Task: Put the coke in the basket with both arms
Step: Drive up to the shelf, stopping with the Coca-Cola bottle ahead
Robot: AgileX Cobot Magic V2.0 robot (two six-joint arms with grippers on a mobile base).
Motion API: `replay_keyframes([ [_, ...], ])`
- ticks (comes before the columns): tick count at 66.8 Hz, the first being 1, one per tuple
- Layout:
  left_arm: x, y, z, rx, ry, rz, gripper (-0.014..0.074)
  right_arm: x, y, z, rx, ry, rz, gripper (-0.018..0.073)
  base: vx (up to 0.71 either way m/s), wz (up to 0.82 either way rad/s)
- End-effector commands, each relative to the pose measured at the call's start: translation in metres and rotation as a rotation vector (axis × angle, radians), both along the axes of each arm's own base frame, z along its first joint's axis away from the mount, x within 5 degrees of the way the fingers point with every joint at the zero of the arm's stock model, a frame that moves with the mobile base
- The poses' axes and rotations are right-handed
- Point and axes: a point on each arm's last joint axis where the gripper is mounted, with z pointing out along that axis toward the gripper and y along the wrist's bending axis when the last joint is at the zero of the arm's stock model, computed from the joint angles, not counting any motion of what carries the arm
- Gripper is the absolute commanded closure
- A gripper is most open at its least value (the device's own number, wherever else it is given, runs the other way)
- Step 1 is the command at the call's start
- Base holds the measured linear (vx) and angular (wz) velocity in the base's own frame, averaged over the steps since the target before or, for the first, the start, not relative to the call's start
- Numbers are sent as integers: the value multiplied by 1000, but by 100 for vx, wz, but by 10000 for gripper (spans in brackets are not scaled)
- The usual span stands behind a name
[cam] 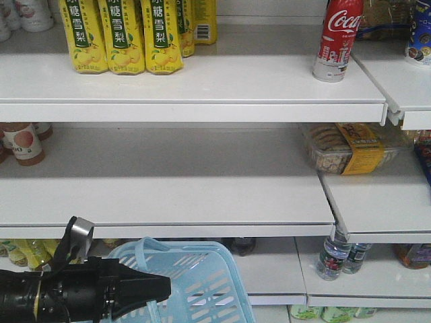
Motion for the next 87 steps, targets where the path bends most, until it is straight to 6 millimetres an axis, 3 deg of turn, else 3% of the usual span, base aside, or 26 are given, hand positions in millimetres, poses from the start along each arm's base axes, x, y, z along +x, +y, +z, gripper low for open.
replay_keyframes([
  [1, -3, -5, 31, -247, -74, -61, 603, 0, 0, 3, -8, -74, 2, 568, 0, 0],
  [87, -3, -5, 31, -247, -74, -61, 603, 0, 0, 3, -8, -74, 2, 568, 1, 2],
])
